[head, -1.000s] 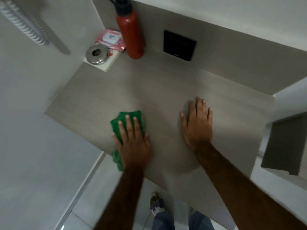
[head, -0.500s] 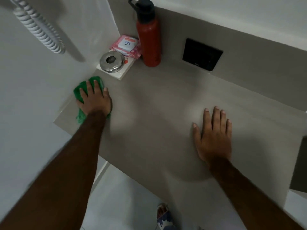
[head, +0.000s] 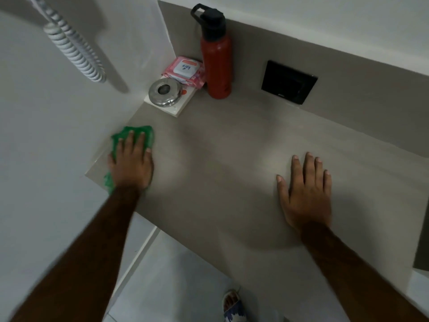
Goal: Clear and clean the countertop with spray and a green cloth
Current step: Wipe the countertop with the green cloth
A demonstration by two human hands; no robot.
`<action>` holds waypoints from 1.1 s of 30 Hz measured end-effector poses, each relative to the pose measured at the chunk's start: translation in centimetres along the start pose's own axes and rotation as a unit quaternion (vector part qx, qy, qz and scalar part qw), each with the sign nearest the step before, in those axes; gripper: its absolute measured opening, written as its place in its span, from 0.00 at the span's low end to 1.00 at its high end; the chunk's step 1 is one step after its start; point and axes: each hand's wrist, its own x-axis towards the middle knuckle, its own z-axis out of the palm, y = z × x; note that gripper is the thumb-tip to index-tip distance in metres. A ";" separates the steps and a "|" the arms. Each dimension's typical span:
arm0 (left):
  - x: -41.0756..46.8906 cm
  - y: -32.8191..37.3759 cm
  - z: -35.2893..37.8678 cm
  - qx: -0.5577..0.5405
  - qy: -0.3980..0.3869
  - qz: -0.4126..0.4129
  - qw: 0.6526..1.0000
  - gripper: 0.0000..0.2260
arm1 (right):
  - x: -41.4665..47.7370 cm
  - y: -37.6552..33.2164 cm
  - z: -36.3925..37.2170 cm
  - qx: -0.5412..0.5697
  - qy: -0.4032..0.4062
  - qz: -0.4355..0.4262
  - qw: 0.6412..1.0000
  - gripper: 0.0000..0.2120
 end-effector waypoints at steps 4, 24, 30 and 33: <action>3.5 0.9 0.1 -0.007 0.017 -0.055 0.998 0.25 | -0.1 0.2 0.5 0.000 0.007 0.001 1.000 0.32; -28.4 26.1 5.4 -0.050 -0.098 0.217 0.970 0.28 | -0.7 3.8 -2.8 0.607 -0.116 0.134 0.775 0.19; -25.7 25.7 1.4 -0.092 -0.104 0.192 0.972 0.24 | -1.9 5.7 -6.1 0.681 -0.112 0.204 0.694 0.11; -22.0 25.4 -0.4 -0.069 -0.161 0.200 0.964 0.35 | -3.5 6.7 -6.6 0.652 -0.106 0.214 0.720 0.08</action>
